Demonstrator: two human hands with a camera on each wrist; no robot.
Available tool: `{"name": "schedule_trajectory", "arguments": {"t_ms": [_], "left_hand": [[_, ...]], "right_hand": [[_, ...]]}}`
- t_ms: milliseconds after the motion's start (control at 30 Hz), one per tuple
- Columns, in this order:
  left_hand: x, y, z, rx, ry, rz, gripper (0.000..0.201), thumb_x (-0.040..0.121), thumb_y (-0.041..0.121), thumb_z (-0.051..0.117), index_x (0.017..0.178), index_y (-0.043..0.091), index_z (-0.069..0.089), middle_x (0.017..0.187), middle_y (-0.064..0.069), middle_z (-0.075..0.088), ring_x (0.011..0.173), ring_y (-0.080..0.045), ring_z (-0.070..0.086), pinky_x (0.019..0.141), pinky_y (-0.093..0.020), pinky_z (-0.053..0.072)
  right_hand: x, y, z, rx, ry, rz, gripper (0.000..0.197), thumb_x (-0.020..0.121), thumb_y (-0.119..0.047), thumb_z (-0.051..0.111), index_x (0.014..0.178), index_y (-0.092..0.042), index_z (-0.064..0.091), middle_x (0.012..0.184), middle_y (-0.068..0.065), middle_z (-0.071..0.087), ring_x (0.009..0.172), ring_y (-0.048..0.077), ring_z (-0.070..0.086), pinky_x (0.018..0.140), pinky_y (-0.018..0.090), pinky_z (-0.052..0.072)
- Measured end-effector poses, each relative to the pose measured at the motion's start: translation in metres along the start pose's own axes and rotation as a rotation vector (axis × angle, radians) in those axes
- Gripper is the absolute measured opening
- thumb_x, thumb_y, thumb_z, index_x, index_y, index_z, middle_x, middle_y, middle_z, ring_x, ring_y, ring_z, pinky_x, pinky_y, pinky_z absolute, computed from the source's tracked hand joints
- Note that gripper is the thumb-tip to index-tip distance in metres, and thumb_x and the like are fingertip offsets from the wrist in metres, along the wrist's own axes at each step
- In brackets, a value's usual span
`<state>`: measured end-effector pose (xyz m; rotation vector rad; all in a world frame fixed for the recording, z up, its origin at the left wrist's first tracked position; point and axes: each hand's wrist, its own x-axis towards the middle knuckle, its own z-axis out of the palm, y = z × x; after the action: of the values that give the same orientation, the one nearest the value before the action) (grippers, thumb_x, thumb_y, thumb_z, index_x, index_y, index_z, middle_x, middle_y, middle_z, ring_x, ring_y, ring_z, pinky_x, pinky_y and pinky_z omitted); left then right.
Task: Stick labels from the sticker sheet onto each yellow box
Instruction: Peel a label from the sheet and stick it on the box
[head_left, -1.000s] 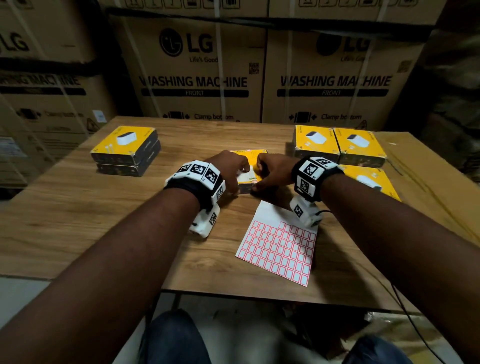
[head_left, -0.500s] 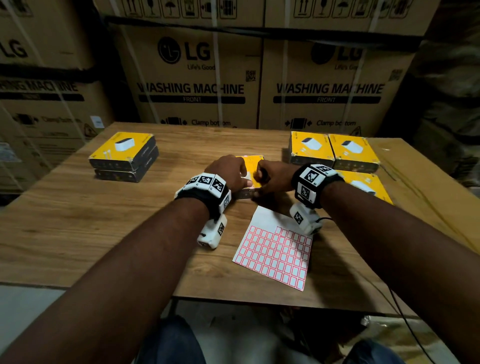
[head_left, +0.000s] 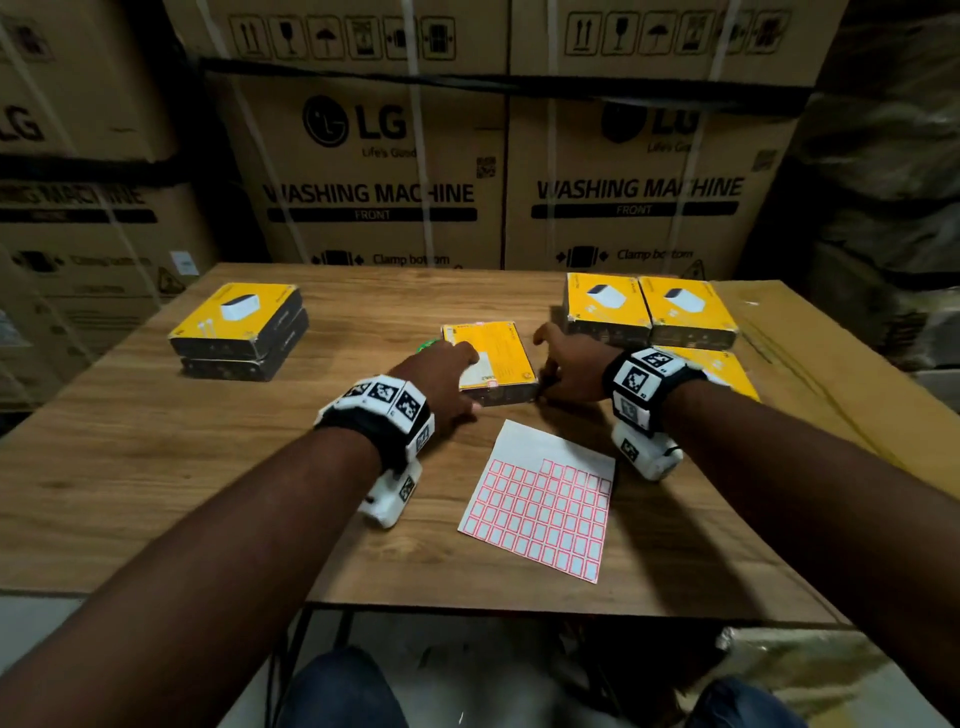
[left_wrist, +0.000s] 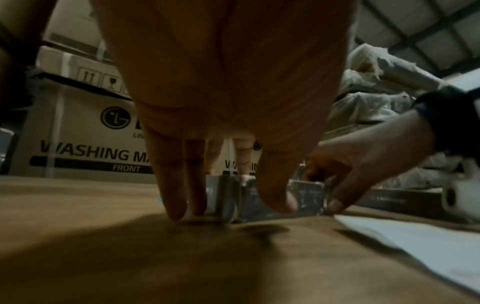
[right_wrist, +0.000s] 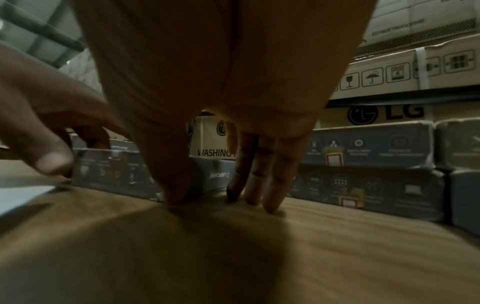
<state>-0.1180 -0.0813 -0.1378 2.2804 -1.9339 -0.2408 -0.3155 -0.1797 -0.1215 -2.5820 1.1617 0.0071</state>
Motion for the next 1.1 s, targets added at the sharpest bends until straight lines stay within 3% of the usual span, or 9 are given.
{"name": "schedule_trajectory", "arguments": {"t_ms": [133,267,433,533,667,767,867,933,1100], "left_hand": [[-0.003,0.007,0.006,0.03,0.032,-0.03,0.084,0.067,0.022,0.087,0.134,0.016,0.038,0.133,-0.014,0.049,0.121,-0.034,0.051,0.097,-0.042,0.046],[-0.004,0.013,0.006,-0.085,0.075,-0.068,0.079,0.065,0.004,0.084,0.13,0.012,0.041,0.125,-0.02,0.051,0.106,-0.036,0.06,0.084,-0.043,0.055],[-0.007,0.006,-0.008,-0.196,0.214,-0.071,0.083,0.061,0.001,0.086,0.135,0.015,0.049,0.132,-0.015,0.045,0.116,-0.032,0.053,0.09,-0.031,0.045],[-0.007,0.01,-0.031,-0.264,0.332,-0.062,0.063,0.065,0.009,0.084,0.123,0.013,0.059,0.121,-0.014,0.058,0.111,-0.031,0.056,0.09,-0.032,0.045],[-0.005,0.018,-0.057,-0.372,0.416,-0.053,0.036,0.075,0.014,0.079,0.109,0.009,0.066,0.104,-0.007,0.069,0.093,-0.022,0.064,0.078,-0.025,0.045],[-0.003,0.026,-0.068,-0.577,0.452,-0.006,0.037,0.083,0.018,0.074,0.119,0.015,0.062,0.105,0.0,0.068,0.093,-0.014,0.063,0.079,-0.021,0.044],[0.0,0.036,-0.071,-0.707,0.401,0.02,0.038,0.092,0.028,0.064,0.127,0.017,0.054,0.113,-0.003,0.067,0.102,-0.02,0.064,0.085,-0.029,0.05],[-0.002,0.042,-0.065,-0.761,0.3,0.015,0.052,0.09,0.038,0.063,0.137,0.025,0.043,0.113,-0.002,0.067,0.101,-0.021,0.066,0.086,-0.036,0.054],[-0.013,0.058,-0.04,-0.889,0.026,0.031,0.069,0.091,0.033,0.065,0.147,0.03,0.024,0.118,-0.002,0.062,0.096,-0.018,0.066,0.068,-0.038,0.061]], "right_hand": [[-0.001,-0.009,0.004,-0.065,0.011,-0.046,0.069,0.079,-0.024,0.078,0.134,-0.007,0.039,0.122,0.012,0.063,0.112,0.03,0.06,0.09,0.038,0.05],[0.001,-0.014,0.012,-0.067,0.091,-0.118,0.073,0.079,-0.022,0.075,0.137,-0.009,0.033,0.118,0.014,0.062,0.105,0.033,0.062,0.082,0.036,0.05],[0.003,-0.013,0.006,0.058,0.249,-0.177,0.065,0.074,-0.015,0.079,0.13,-0.008,0.047,0.119,0.012,0.057,0.105,0.028,0.057,0.081,0.029,0.045],[0.004,-0.015,-0.009,0.118,0.421,-0.177,0.05,0.072,-0.007,0.076,0.118,-0.007,0.057,0.111,0.01,0.062,0.099,0.026,0.059,0.073,0.023,0.037],[0.001,-0.01,-0.028,0.171,0.577,-0.147,0.033,0.074,-0.019,0.079,0.104,-0.012,0.065,0.098,0.006,0.063,0.087,0.021,0.057,0.063,0.021,0.03],[-0.003,-0.004,-0.042,0.445,0.468,-0.093,0.035,0.081,-0.028,0.076,0.108,-0.015,0.058,0.1,0.0,0.062,0.083,0.016,0.06,0.066,0.024,0.047],[-0.011,-0.002,-0.055,0.829,0.333,-0.045,0.035,0.089,-0.032,0.068,0.113,-0.01,0.055,0.106,0.008,0.068,0.091,0.022,0.069,0.07,0.039,0.06],[-0.018,0.0,-0.063,0.878,0.339,-0.029,0.032,0.093,-0.032,0.063,0.112,-0.007,0.057,0.106,0.012,0.068,0.091,0.025,0.07,0.07,0.042,0.061],[-0.032,0.016,-0.065,0.99,0.341,0.08,0.025,0.098,-0.028,0.055,0.104,-0.005,0.061,0.096,0.012,0.068,0.078,0.028,0.066,0.072,0.043,0.057]]}}
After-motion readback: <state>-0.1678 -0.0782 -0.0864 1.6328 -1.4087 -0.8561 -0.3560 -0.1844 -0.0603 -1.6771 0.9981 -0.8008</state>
